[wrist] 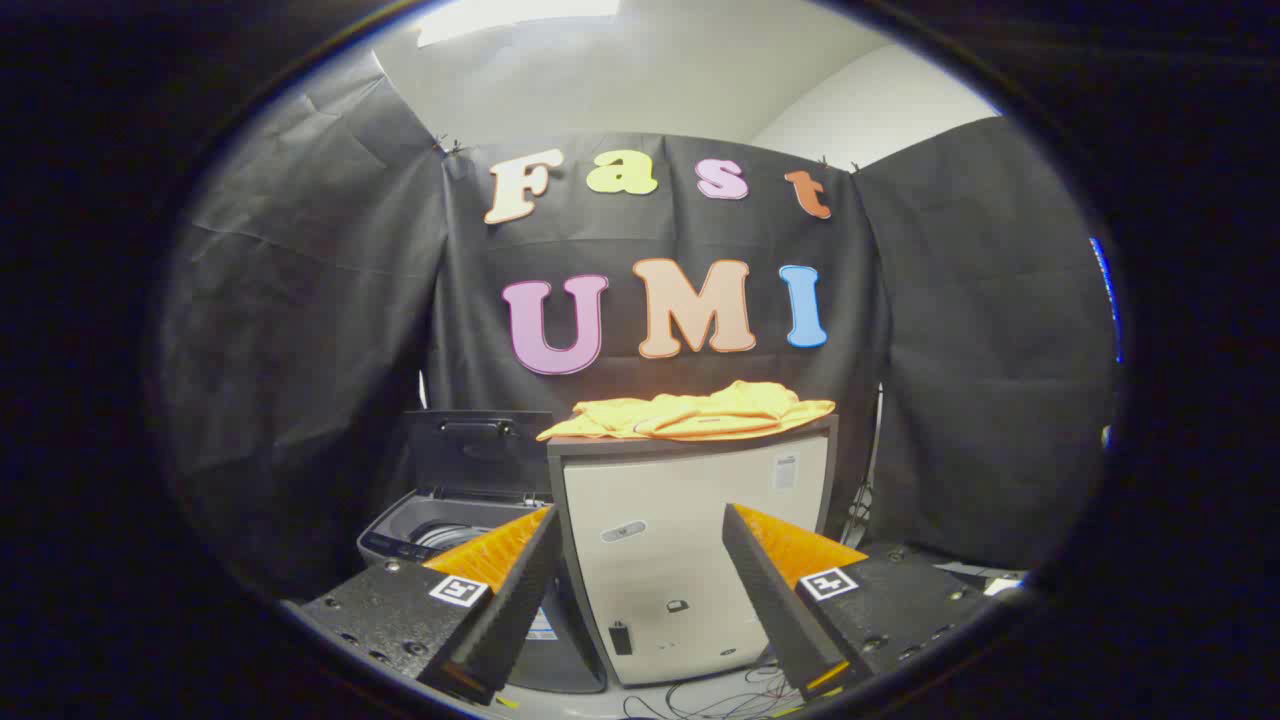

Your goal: Put the clothes into the washing machine and then close the washing machine lid.

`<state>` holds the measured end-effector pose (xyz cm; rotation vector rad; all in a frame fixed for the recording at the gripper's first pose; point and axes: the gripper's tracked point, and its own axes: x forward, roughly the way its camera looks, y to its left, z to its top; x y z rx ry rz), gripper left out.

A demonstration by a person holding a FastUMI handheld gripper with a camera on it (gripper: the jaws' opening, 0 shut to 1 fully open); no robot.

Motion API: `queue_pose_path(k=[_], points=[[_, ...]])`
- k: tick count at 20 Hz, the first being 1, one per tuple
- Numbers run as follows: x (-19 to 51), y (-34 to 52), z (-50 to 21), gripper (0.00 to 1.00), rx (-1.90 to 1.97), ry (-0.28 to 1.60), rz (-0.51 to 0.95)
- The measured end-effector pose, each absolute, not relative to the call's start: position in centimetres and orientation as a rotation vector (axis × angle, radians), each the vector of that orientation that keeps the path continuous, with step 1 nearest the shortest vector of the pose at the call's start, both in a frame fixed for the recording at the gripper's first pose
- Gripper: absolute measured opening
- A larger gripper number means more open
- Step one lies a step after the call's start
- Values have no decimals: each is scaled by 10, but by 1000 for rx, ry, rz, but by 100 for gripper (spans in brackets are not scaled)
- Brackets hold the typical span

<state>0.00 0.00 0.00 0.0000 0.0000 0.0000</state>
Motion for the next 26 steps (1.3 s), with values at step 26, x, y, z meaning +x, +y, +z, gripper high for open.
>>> queue_pose_path(k=[26], points=[[50,4,36,95,109,-9,-12]])
